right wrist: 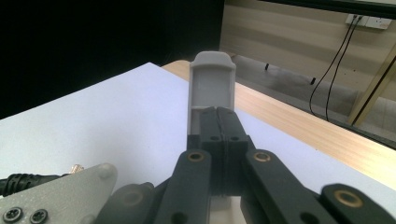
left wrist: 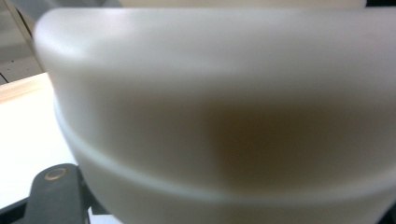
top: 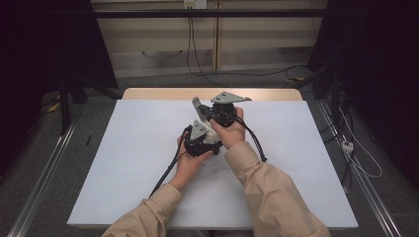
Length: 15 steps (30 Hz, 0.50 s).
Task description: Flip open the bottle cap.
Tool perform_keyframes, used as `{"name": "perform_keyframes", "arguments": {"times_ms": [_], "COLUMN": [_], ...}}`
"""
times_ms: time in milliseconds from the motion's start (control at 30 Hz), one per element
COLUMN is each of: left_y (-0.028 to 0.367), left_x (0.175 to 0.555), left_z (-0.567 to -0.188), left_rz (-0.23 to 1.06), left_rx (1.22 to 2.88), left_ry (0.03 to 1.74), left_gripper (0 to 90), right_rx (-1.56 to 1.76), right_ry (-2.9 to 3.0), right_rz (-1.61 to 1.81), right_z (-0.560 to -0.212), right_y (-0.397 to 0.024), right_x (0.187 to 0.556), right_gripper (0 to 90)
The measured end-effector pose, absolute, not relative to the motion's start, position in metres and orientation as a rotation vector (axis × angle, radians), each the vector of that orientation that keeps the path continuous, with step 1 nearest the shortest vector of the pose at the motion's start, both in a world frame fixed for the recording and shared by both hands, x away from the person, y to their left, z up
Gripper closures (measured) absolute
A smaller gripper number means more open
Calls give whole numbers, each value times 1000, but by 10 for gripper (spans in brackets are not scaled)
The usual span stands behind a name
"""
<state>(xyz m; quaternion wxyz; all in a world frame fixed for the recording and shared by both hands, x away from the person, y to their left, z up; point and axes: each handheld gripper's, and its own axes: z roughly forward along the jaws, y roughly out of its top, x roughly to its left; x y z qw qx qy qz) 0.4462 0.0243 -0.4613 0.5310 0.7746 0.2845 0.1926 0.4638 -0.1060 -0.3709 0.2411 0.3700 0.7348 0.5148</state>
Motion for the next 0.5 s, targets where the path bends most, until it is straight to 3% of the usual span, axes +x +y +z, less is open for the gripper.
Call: {"name": "perform_keyframes", "arguments": {"times_ms": [500], "left_y": [24], "left_x": [446], "left_z": [-461], "left_rz": [463], "left_rx": [1854], "left_ry": [669], "left_gripper": [185], "right_rx": [1019], "right_ry": [2021], "right_rz": [1408], "right_z": [-372], "right_y": [-104], "right_x": [467], "right_gripper": [900]}}
